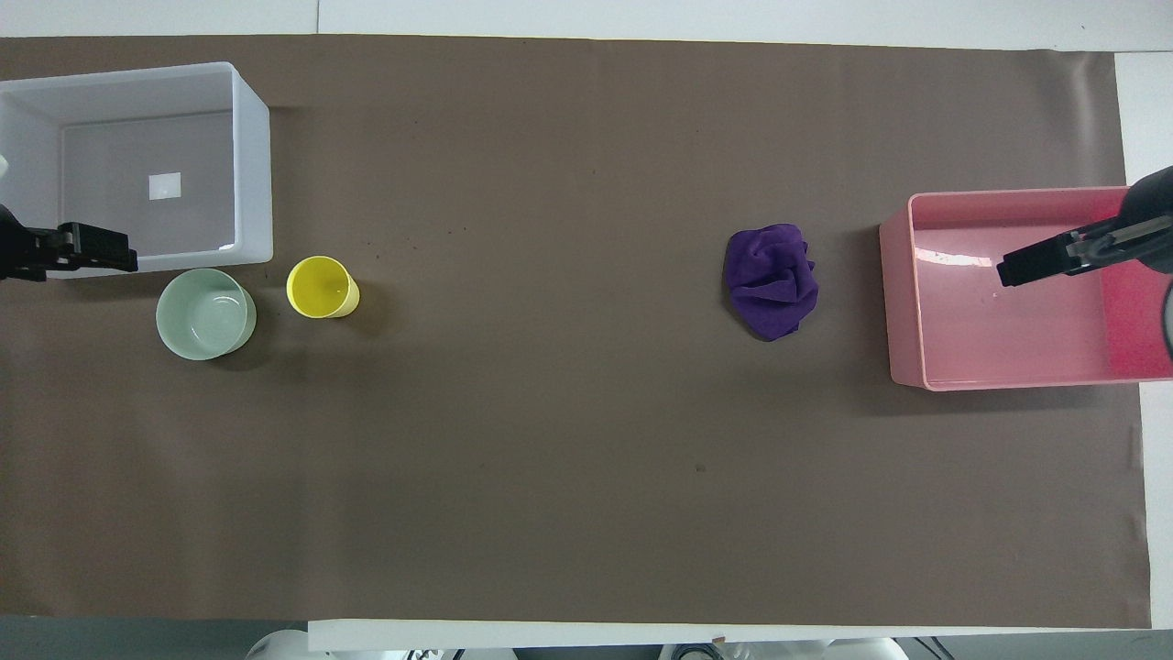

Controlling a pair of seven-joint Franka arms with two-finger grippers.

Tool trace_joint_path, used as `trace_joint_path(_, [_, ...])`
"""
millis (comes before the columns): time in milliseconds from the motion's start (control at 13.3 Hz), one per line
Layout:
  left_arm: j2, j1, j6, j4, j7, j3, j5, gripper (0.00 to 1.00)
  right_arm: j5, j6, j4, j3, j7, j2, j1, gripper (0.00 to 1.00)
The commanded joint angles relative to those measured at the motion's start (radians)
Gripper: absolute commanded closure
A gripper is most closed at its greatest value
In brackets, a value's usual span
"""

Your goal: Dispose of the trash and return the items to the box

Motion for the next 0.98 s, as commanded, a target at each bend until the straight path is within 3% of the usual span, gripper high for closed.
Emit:
trace_joint_path(0, [-0.031,0.015,0.154,-0.174,-0.022,0.001,0.006,0.00,0.011,0.121,-0.060,0.002,0.032,0.060,0.054,0.01])
trace_joint_path(226, [0.050,0.046,0.324,-0.222,-0.017,0.001,0.006,0.00,0.114,0.356,-0.169,0.002,0.066,0.141,0.095,0.02])
trace_joint_path(376, [0.112,0.047,0.406,-0.230,-0.020,0.001,0.006,0.01,0.120,0.489,-0.183,0.002,0.072,0.218,0.149,0.02])
trace_joint_path(527, [0.146,0.047,0.450,-0.234,-0.029,0.001,0.006,0.23,0.120,0.535,-0.191,0.002,0.083,0.282,0.166,0.02])
trace_joint_path(753, [0.164,0.047,0.467,-0.234,-0.019,0.001,0.006,0.83,0.120,0.612,-0.255,0.004,0.084,0.321,0.183,0.05])
trace_joint_path(828, [0.164,0.052,0.466,-0.234,-0.019,0.001,0.006,0.92,0.120,0.613,-0.266,0.004,0.085,0.328,0.183,0.12])
trace_joint_path(903, [0.164,0.058,0.457,-0.230,-0.020,0.001,0.006,0.96,0.120,0.607,-0.269,0.004,0.083,0.328,0.183,0.36])
